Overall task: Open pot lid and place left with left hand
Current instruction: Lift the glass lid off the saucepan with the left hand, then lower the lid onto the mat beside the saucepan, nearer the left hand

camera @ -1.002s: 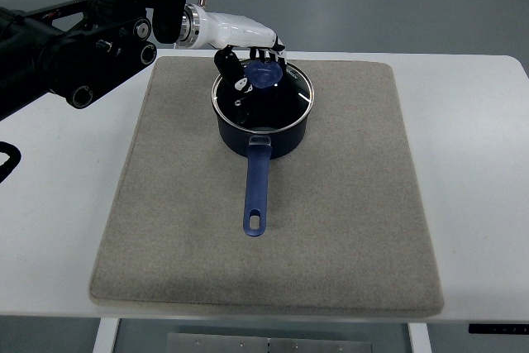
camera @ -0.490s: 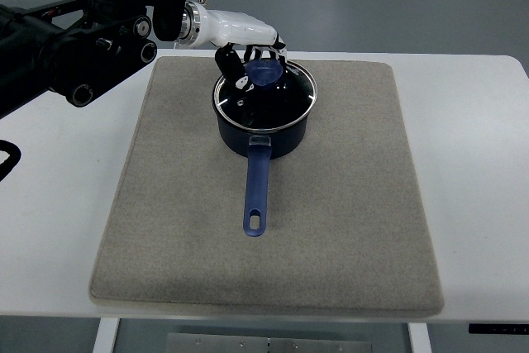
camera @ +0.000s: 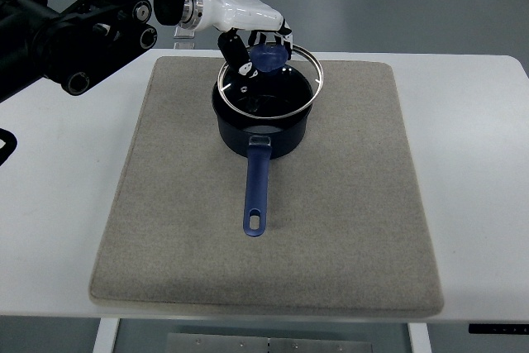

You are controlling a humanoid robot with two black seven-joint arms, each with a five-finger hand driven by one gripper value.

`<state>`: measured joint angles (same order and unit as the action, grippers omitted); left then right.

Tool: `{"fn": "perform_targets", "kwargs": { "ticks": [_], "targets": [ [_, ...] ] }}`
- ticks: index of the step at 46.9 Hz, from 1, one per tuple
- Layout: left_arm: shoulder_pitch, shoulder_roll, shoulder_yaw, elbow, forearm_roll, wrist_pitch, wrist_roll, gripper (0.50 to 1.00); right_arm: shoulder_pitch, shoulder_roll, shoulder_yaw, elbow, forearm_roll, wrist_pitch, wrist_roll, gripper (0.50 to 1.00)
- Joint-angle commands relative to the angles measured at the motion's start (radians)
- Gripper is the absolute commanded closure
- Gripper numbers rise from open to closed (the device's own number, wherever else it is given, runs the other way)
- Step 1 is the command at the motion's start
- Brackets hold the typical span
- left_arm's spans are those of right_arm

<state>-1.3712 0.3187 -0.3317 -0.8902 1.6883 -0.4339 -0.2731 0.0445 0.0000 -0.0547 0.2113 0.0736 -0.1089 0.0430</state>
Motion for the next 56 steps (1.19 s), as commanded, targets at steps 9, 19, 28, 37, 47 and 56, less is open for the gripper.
{"fn": "perform_targets", "kwargs": {
  "ticks": [9, 19, 28, 37, 47, 56],
  "targets": [
    [-0.022, 0.118, -0.007, -0.078, 0.002, 0.000, -0.002, 1.000, 0.000, 0.000, -0.001, 0.000, 0.000, 0.000, 0.000, 0.585],
    [-0.022, 0.192, -0.013, -0.090, 0.001, 0.000, -0.002, 1.000, 0.000, 0.000, -0.001, 0.000, 0.000, 0.000, 0.000, 0.585],
    [-0.006, 0.270, -0.012, -0.108, 0.001, -0.003, -0.003, 1.000, 0.000, 0.000, -0.001, 0.000, 0.000, 0.000, 0.000, 0.585],
    [0.032, 0.332, -0.009, -0.118, 0.001, -0.003, -0.002, 1.000, 0.000, 0.000, -0.001, 0.000, 0.000, 0.000, 0.000, 0.585],
    [0.096, 0.375, -0.006, -0.118, 0.002, 0.000, -0.002, 1.000, 0.000, 0.000, -0.001, 0.000, 0.000, 0.000, 0.000, 0.585],
    [0.159, 0.379, -0.007, -0.112, 0.027, 0.046, -0.002, 1.000, 0.000, 0.000, -0.001, -0.001, 0.000, 0.000, 0.000, 0.585]
  ]
}}
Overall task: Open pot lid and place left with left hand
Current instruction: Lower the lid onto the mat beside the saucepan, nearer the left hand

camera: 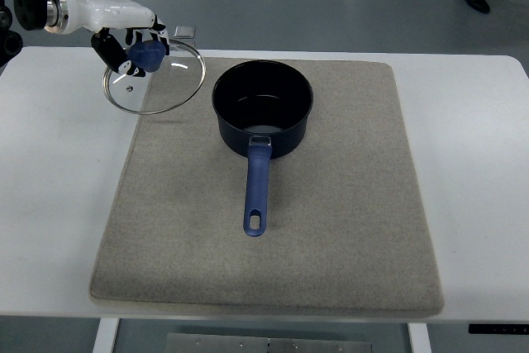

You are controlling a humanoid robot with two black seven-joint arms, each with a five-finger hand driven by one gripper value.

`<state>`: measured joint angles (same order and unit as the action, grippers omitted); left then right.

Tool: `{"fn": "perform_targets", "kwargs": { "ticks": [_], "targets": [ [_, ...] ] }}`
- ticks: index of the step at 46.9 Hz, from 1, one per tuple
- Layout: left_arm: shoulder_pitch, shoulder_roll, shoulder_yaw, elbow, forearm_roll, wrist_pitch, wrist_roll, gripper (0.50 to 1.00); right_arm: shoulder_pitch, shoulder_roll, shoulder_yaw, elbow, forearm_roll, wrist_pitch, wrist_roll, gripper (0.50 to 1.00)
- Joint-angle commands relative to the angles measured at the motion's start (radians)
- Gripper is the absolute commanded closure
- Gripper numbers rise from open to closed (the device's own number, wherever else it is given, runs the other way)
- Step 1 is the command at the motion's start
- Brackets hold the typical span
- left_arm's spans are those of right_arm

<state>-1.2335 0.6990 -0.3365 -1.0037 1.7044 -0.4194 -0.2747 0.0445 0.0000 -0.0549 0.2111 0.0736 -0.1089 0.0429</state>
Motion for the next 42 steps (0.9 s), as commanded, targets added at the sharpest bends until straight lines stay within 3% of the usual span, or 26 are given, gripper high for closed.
{"fn": "perform_targets", "kwargs": {
  "ticks": [1, 7, 37, 42],
  "targets": [
    [0.029, -0.003, -0.001, 0.002, 0.012, 0.047, 0.000, 1.000, 0.000, 0.000, 0.000, 0.001, 0.000, 0.000, 0.000, 0.585],
    [0.063, -0.013, 0.008, 0.007, 0.017, 0.108, 0.000, 1.000, 0.000, 0.000, 0.000, 0.001, 0.000, 0.000, 0.000, 0.585],
    [0.137, -0.084, 0.011, 0.036, 0.070, 0.116, 0.002, 1.000, 0.000, 0.000, 0.000, 0.001, 0.000, 0.000, 0.000, 0.585],
    [0.138, -0.087, 0.011, 0.042, 0.070, 0.116, 0.002, 0.883, 0.000, 0.000, 0.001, -0.001, 0.000, 0.000, 0.000, 0.585]
  ]
}}
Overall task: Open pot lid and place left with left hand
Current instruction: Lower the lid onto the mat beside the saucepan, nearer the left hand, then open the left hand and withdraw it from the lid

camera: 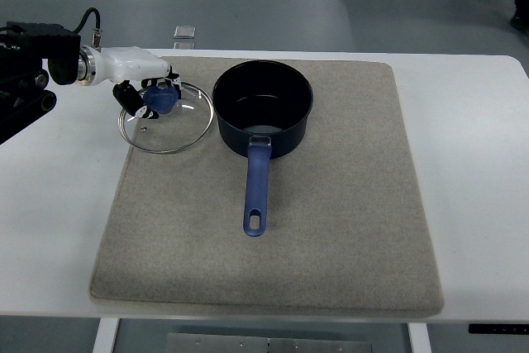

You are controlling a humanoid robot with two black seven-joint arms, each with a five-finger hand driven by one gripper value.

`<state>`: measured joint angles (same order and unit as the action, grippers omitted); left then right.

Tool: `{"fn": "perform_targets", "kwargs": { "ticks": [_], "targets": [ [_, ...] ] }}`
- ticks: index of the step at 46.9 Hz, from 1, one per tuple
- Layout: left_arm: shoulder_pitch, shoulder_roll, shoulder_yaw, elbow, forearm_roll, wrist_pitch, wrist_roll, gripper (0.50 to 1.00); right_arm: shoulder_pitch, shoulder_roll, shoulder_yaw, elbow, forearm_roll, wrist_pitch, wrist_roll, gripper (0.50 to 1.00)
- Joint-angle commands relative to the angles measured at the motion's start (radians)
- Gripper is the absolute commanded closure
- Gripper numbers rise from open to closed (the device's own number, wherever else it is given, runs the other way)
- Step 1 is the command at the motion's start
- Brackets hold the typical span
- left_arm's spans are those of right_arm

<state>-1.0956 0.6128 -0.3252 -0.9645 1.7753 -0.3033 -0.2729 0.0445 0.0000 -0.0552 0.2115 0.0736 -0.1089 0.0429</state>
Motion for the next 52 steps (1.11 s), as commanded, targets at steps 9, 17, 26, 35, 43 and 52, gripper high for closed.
{"fn": "perform_targets", "kwargs": {
  "ticks": [9, 17, 26, 35, 43, 52],
  "targets": [
    [0.002, -0.001, 0.000, 0.001, -0.003, 0.000, 0.000, 0.620, 0.000, 0.000, 0.000, 0.000, 0.000, 0.000, 0.000, 0.585],
    [0.002, -0.001, -0.001, 0.001, -0.022, -0.002, 0.000, 0.510, 0.000, 0.000, 0.000, 0.000, 0.000, 0.000, 0.000, 0.585],
    [0.002, 0.010, -0.006, 0.000, -0.088, 0.000, 0.000, 0.506, 0.000, 0.000, 0.000, 0.000, 0.000, 0.000, 0.000, 0.585],
    [0.005, 0.024, -0.017, 0.021, -0.425, 0.001, 0.000, 0.506, 0.000, 0.000, 0.000, 0.000, 0.000, 0.000, 0.000, 0.585],
    [0.005, 0.027, -0.021, 0.085, -0.833, 0.001, 0.000, 0.506, 0.000, 0.000, 0.000, 0.000, 0.000, 0.000, 0.000, 0.585],
    [0.013, 0.016, -0.021, 0.148, -1.239, 0.001, 0.000, 0.506, 0.000, 0.000, 0.000, 0.000, 0.000, 0.000, 0.000, 0.585]
  ]
}}
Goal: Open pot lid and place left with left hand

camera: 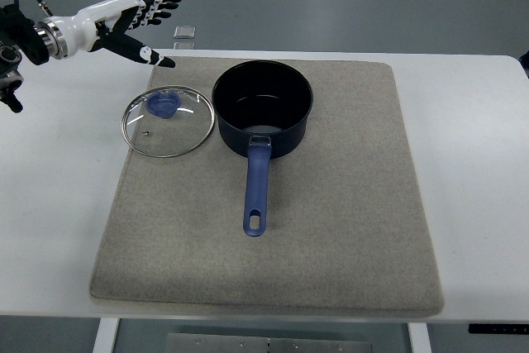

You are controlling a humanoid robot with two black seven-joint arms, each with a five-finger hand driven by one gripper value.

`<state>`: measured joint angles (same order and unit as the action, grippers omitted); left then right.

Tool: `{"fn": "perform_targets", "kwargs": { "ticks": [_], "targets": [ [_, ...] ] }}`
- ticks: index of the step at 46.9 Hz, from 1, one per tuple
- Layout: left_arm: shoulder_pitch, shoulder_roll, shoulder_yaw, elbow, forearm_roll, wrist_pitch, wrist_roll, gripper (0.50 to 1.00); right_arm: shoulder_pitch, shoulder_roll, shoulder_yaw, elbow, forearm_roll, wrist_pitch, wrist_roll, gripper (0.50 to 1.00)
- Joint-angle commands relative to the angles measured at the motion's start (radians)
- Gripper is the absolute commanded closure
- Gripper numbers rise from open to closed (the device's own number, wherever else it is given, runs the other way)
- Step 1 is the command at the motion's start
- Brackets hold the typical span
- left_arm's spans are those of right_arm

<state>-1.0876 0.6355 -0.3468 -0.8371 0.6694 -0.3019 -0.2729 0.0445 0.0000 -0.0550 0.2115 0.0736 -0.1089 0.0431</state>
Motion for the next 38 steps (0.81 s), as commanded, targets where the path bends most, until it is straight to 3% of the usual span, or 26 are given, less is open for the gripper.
{"fn": "perform_targets", "kwargs": {
  "ticks": [1, 13, 21, 23, 30, 38],
  "targets": [
    [0.011, -0.010, 0.000, 0.030, -0.175, -0.002, 0.001, 0.506, 0.000, 0.000, 0.000, -0.001, 0.000, 0.000, 0.000, 0.585],
    [0.066, -0.060, -0.027, 0.098, -0.390, -0.078, 0.003, 0.506, 0.000, 0.000, 0.000, -0.001, 0.000, 0.000, 0.000, 0.585],
    [0.158, -0.099, -0.216, 0.170, -0.436, -0.305, 0.020, 0.506, 0.000, 0.000, 0.000, 0.000, 0.000, 0.000, 0.000, 0.585],
    [0.175, -0.111, -0.254, 0.184, -0.436, -0.309, 0.034, 0.508, 0.000, 0.000, 0.000, 0.000, 0.000, 0.000, 0.000, 0.585],
    [0.209, -0.114, -0.348, 0.182, -0.438, -0.309, 0.136, 0.508, 0.000, 0.000, 0.001, -0.001, 0.000, 0.000, 0.000, 0.585],
    [0.270, -0.126, -0.535, 0.173, -0.438, -0.309, 0.314, 0.508, 0.000, 0.000, 0.000, 0.000, 0.000, 0.000, 0.000, 0.585]
  ]
}}
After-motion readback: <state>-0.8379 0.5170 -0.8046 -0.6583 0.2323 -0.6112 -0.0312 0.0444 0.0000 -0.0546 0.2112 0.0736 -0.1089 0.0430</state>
